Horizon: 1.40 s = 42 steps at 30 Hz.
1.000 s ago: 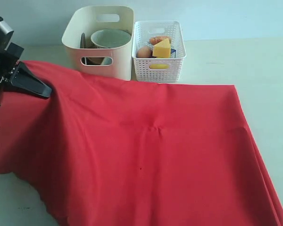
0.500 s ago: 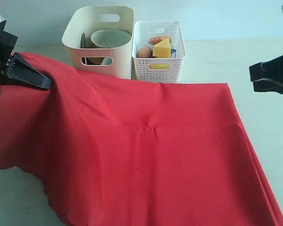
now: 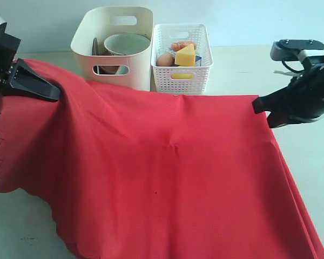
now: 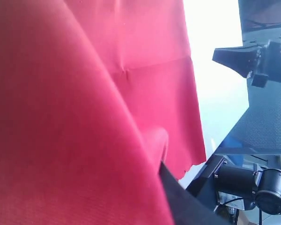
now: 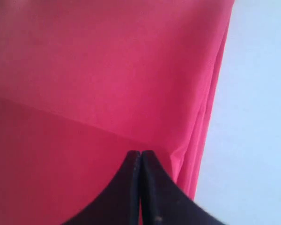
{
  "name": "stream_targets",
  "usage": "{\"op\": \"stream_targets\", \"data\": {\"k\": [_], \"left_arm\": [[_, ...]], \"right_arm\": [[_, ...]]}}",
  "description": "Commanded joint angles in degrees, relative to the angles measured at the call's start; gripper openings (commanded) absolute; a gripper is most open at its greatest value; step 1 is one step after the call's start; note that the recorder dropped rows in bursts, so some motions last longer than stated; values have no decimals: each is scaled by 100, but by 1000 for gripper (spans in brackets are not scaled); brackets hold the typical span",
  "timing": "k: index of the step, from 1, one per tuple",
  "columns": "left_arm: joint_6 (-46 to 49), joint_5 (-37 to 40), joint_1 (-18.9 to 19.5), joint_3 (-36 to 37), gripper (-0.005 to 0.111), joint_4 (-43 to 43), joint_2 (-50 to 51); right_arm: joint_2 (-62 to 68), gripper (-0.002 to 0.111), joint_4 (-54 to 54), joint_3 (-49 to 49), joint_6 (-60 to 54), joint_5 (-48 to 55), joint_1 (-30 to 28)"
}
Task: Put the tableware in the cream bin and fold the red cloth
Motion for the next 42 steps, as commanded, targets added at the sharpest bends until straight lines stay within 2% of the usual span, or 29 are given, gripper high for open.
{"op": "stream_targets", "data": {"k": [1, 7, 20, 26, 37, 42], "left_arm": [[-57, 18, -35, 3, 0, -199, 38], [-67, 18, -283, 3, 0, -156, 107], [-67, 18, -1600, -25, 0, -428, 118], [-120, 18, -2069, -389, 0, -688, 214], [-304, 18, -2697, -1153, 0, -1831, 698], [-371, -71, -3042, -1419, 0, -1897, 931]], "right_arm": [[517, 0, -50, -163, -9, -264, 7], [962, 0, -50, -337, 42, -277, 7], [1451, 0, -50, -364, 149, -411, 7], [1667, 0, -50, -364, 149, -426, 7], [1712, 0, -50, -364, 212, -436, 7], [1712, 0, -50, -364, 212, -436, 7]]}}
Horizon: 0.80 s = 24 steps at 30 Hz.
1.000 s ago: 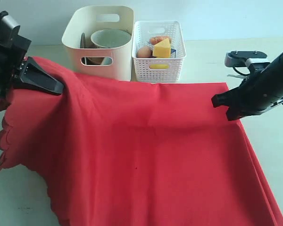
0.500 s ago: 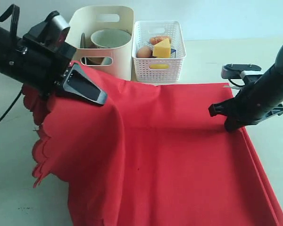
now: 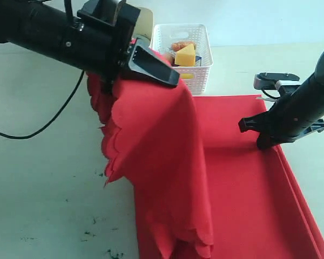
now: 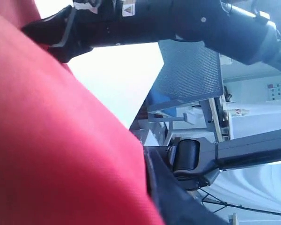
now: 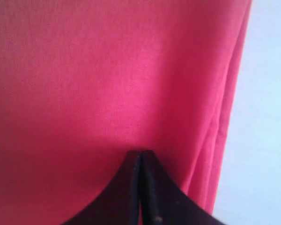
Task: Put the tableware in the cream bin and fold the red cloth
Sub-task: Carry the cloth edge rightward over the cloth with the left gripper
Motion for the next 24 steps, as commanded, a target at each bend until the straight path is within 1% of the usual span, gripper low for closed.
{"op": "stream_targets", "data": {"k": [1, 6, 12, 17, 18, 20, 24], "left_arm": [[-66, -62, -332, -226, 0, -271, 206], [-66, -306, -551, -349, 0, -312, 623], [-66, -704, -618, -561, 0, -541, 1240], [-52, -930, -738, -884, 2, -789, 1675], [-52, -941, -787, -977, 4, -789, 1760], [-16, -949, -916, -1134, 13, -789, 1911], [479, -978, -1197, -1471, 38, -957, 2161]], "right_arm": [[116, 0, -48, -13, 10, -57, 7], [116, 0, -64, -13, 23, -45, 7], [67, 0, -64, -23, 36, -45, 7], [-269, 0, -106, -412, 50, 426, 7], [-389, 0, -134, -518, 50, 559, 7], [-657, 0, -289, -703, 145, 753, 7], [-1123, 0, -1094, -1021, 786, 970, 7]]}}
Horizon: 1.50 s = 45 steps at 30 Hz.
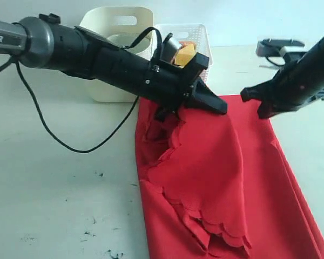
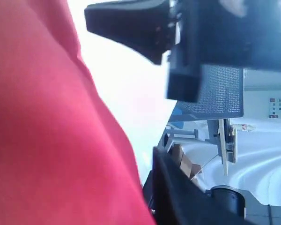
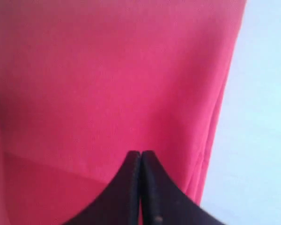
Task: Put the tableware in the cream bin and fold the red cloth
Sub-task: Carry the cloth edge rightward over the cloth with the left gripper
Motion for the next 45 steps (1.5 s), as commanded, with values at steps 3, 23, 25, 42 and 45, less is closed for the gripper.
{"op": "stream_targets", "data": {"k": [3, 23, 25, 42, 45], "left_arm": [[902, -38, -454, -558, 55, -234, 324], [-41, 982, -532, -1409, 66, 4317, -525], [-511, 959, -532, -1409, 66, 5031, -589], [-1926, -929, 188, -1233, 45, 4346, 421], [-1848, -991, 241, -1233, 52, 3702, 518]], "right_arm": [[-730, 0, -1325, -381, 885, 326, 7], [-902, 0, -1133, -380, 936, -35, 7], [-902, 0, -1069, -380, 922, -35, 7], [-902, 0, -692, -380, 662, 36, 7], [-902, 0, -691, -380, 660, -17, 7]]}}
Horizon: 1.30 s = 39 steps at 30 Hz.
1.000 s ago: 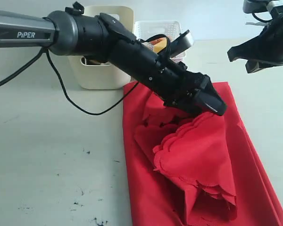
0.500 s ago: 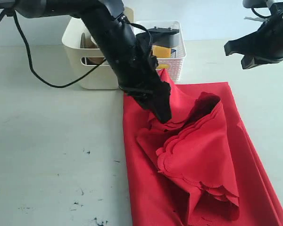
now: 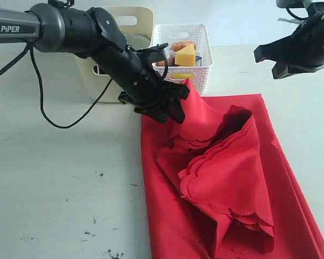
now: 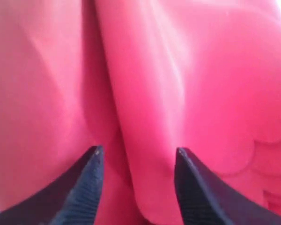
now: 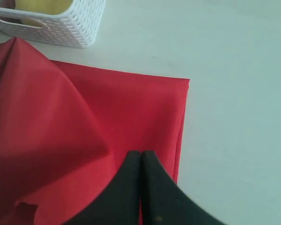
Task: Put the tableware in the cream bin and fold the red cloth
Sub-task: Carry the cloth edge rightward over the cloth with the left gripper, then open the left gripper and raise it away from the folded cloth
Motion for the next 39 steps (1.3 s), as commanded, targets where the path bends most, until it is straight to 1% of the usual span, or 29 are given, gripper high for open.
{"op": "stream_targets", "data": {"k": [1, 3, 8, 11, 16, 20, 23, 25, 28, 29, 31, 33, 35, 37, 39], "left_arm": [[40, -80, 46, 20, 53, -771, 68], [40, 15, 46, 20, 54, -986, 156], [-125, 92, 46, 20, 54, -1014, 339], [-83, 126, -19, 20, 54, -1314, 386], [871, 489, -64, -118, 54, -2802, 393], [1663, 1045, -42, -457, 54, -4042, 393], [2024, 1216, 51, -668, 54, -4401, 393], [2040, 1223, 139, -733, 54, -4412, 393], [2040, 1481, 307, -760, 54, -4400, 383], [2040, 1642, 375, -760, 54, -4347, 383], [2029, 1887, 517, -760, 54, -4181, 360], [1926, 1887, 689, -760, 54, -3796, 323], [1624, 1887, 827, -735, 54, -3201, 247], [1367, 1887, 938, -635, 54, -2707, 161], [1277, 1887, 988, -488, 52, -2253, 69]], "right_arm": [[-52, 0, 12, -36, -66, -59, 7], [-52, 0, 23, -36, -66, -57, 7], [-52, 0, 186, -36, -135, -57, 7], [-52, 0, 399, -36, -323, -57, 7], [-52, 0, 597, -36, -541, -57, 7], [-52, 0, 606, -36, -559, -43, 7], [-52, 0, 596, -36, -559, -21, 7], [-66, 0, 596, -36, -559, -21, 7], [-66, 0, 607, -62, -559, -7, 7], [-66, 0, 712, -62, -685, 23, 7], [-66, 0, 1319, -62, -1333, 173, 7], [-66, 0, 2106, -62, -2222, 371, 7], [-54, 0, 2841, -62, -3031, 592, 7], [-41, 0, 3256, -62, -3565, 793, 61], [-28, 0, 3290, -62, -3882, 851, 232]]}}
